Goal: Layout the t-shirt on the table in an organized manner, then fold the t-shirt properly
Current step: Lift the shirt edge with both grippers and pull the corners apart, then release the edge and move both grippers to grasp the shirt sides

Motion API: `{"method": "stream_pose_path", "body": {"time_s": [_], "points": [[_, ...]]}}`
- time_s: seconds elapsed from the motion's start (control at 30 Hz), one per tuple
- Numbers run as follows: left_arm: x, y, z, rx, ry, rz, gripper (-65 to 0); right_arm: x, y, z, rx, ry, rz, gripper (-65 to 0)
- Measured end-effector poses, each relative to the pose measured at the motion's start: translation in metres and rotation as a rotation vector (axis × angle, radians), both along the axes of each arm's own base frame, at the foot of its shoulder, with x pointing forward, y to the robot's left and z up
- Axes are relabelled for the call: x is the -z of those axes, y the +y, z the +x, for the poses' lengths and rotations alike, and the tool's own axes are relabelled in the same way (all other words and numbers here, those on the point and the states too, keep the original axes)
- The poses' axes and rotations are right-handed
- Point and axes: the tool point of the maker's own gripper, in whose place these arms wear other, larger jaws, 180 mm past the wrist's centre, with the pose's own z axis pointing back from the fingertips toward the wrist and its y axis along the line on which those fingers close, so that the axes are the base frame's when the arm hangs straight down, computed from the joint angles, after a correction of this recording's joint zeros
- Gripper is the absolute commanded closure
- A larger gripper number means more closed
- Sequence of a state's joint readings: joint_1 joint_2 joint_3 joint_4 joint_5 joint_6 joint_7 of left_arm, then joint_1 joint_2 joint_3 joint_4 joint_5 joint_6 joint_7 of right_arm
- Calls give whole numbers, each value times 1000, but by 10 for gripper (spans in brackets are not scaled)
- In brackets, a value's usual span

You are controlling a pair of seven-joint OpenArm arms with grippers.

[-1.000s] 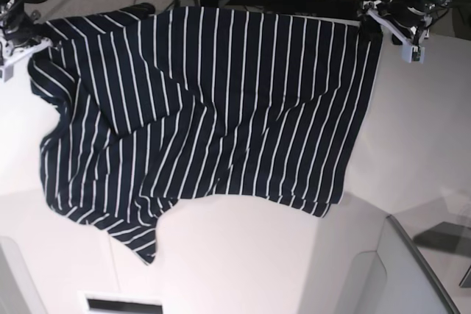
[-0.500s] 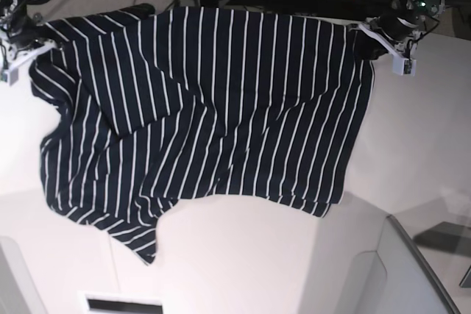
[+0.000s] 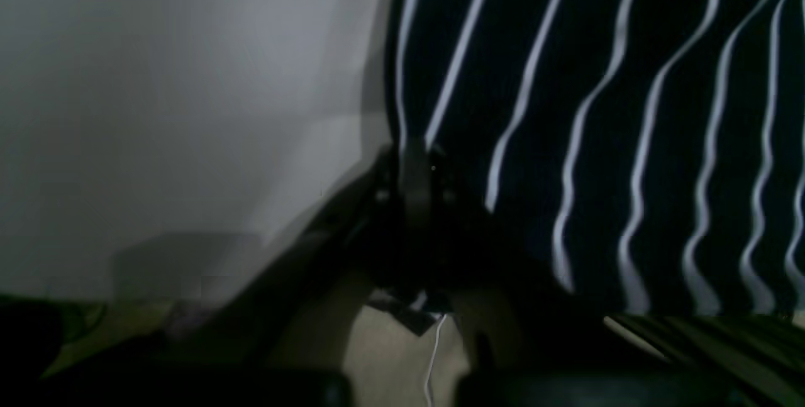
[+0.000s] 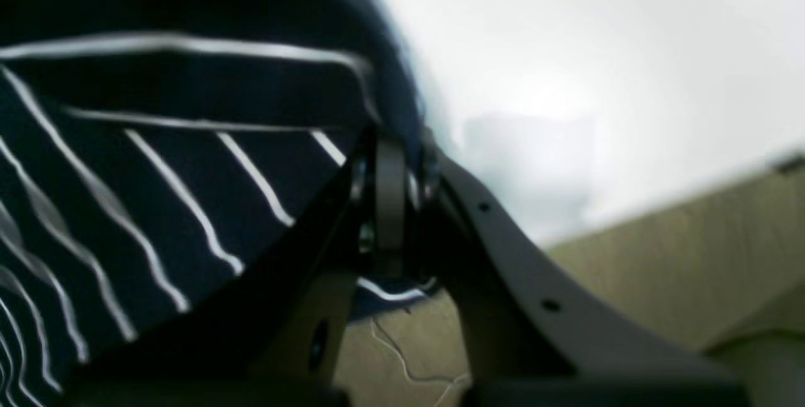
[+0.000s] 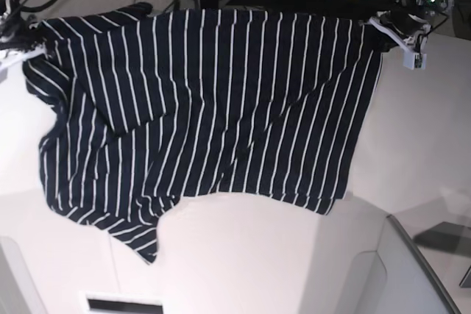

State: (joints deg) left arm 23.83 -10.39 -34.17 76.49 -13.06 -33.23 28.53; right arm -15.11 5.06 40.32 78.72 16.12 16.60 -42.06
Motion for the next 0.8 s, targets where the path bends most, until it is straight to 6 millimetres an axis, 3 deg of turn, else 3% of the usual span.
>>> {"method": "stream_pose_path", "body": {"time_s": [0.33,0.47,0.57,0.67,0.8], "points": [[-1,-6,-4,7,0,-1,0,-1,0,4,22,-12,7,-11],[-4,-9,-8,34,26,18,0,-3,-1,5,21,-16,3,-146],[-12,-9,-11,51,24,42,0,-16,1,4,23,-43,-27,-263],[-27,-8,-7,80,-2,81,-186,-44,-6,7,79,-114,-69,-368],[-65,10,4,60,-90,166,-341,-90,-22,11,70,-145,-166,-357]]}}
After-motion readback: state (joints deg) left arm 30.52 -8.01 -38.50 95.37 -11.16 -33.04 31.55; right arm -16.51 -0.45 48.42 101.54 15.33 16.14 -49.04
